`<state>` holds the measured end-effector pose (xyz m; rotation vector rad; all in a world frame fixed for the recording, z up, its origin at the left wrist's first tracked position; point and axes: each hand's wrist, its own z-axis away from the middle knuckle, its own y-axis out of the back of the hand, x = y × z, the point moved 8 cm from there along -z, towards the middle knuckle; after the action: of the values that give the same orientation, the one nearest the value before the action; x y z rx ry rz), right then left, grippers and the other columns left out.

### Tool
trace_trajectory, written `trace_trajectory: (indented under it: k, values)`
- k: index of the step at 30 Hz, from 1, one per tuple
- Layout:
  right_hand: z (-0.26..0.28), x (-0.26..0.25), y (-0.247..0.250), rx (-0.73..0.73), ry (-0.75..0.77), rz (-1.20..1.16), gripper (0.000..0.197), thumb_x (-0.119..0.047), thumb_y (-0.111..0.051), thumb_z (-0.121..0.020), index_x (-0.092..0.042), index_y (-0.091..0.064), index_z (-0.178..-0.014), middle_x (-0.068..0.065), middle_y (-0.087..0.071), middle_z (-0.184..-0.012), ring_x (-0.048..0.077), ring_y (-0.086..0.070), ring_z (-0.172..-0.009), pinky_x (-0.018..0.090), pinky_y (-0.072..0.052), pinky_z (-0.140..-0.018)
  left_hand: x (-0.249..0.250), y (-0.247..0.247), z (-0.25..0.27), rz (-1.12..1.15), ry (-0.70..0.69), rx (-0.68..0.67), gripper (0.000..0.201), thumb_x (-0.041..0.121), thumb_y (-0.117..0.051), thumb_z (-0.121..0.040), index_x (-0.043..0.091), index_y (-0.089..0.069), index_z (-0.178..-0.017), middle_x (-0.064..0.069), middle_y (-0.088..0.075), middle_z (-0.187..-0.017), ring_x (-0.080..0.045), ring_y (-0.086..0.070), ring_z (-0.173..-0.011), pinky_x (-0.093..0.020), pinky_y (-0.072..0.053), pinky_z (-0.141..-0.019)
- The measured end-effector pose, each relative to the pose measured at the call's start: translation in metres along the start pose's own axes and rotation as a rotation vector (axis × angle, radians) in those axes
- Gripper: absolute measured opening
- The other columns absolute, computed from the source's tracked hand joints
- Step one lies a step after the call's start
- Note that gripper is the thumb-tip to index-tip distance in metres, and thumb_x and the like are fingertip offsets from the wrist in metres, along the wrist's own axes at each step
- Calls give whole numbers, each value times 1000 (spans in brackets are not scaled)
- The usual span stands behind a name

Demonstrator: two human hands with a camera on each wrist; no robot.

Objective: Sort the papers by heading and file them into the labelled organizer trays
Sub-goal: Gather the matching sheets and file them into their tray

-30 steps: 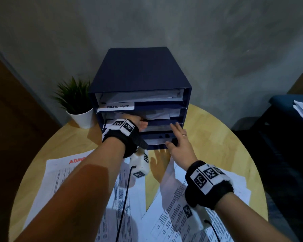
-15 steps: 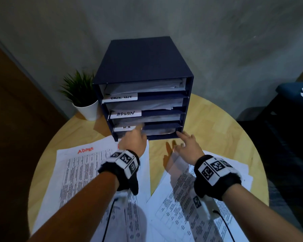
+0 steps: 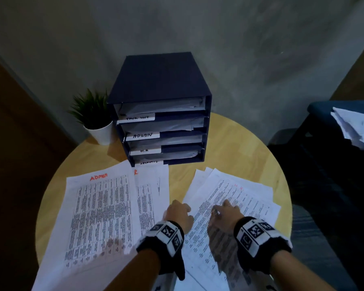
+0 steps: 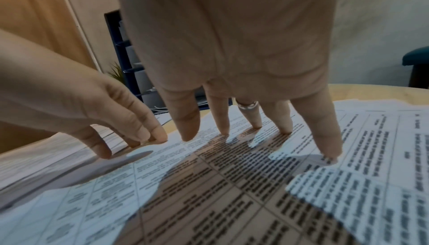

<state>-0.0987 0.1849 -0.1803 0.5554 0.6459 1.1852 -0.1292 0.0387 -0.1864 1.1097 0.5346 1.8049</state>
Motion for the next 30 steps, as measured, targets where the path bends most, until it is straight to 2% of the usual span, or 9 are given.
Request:
trace_trajectory:
  k: [6, 9, 12, 15, 18, 20, 24, 27, 30]
  values:
    - [11, 7, -2, -12, -9, 37, 39, -18, -38, -98, -20, -42, -136, 17, -21, -152, 31, -22, -143, 48, -15, -119, 0, -13, 12, -128, 67, -6, 47, 16, -54, -90, 16, -37, -133, -10, -33, -136, -31, -43, -123, -39, -41, -105]
    - [17, 8, 6, -57, 27, 42, 38, -19, -38, -99, -14, -48, -136, 15, -34, -146, 28, -34, -136, 44, -28, -115, -5, -16, 18, -30, 97, -14, 52, 18, -60, -88, 16, -33, -132, -10, -31, -135, -33, -48, -118, -42, -46, -100]
    - [18, 10, 14, -105, 29, 58, 41, -24, -37, -100, -3, -53, -132, 16, -52, -137, 24, -55, -116, 33, -45, -96, -6, -16, 22, 1, 95, -39, 52, 20, -62, -89, 12, -32, -131, -11, -34, -135, -32, -50, -117, -40, -47, -98]
    - [3, 13, 32, -80, 44, 95, 41, -35, -38, -100, -3, -61, -113, 13, -63, -110, 21, -63, -94, 33, -46, -87, -7, -12, 24, 22, 91, -44, 48, 19, -61, -90, 8, -33, -128, -13, -41, -133, -32, -53, -117, -38, -47, -94]
    - [-10, 15, 48, -63, 36, 98, 46, -41, -45, -96, -14, -55, -131, 3, -54, -135, 24, -54, -122, 34, -44, -102, -9, -13, 25, 49, 107, -89, 46, 18, -59, -91, 5, -33, -126, -19, -50, -131, -35, -54, -120, -40, -47, -96]
    - [-14, 14, 58, -65, 21, 89, 50, -43, -42, -97, -13, -49, -137, 5, -49, -142, 25, -48, -130, 38, -38, -110, -13, -14, 25, 54, 117, -110, 43, 19, -57, -92, 6, -34, -126, -19, -53, -129, -36, -55, -119, -40, -48, -95]
    - [-23, 6, 63, -2, 26, 64, 48, -37, -42, -98, -7, -50, -135, 9, -49, -142, 26, -47, -131, 38, -36, -112, -21, -16, 21, 145, 105, -79, 22, 25, -57, -91, 16, -43, -104, -15, -60, -118, -24, -53, -85, -30, -44, -72]
    - [-20, 5, 55, 2, 6, 68, 49, -34, -34, -101, -4, -44, -139, 11, -43, -147, 26, -42, -136, 37, -33, -114, -26, -11, 16, 238, 110, -16, 12, 24, -56, -91, 18, -46, -90, -12, -59, -106, -25, -53, -89, -32, -47, -82]
    - [-20, 3, 50, -1, 15, 40, 45, -24, -36, -102, 0, -42, -139, 18, -40, -148, 29, -39, -137, 37, -31, -113, -26, -2, 14, 290, 109, 25, 9, 21, -52, -94, 13, -52, -95, -17, -59, -122, -31, -57, -104, -31, -45, -89]
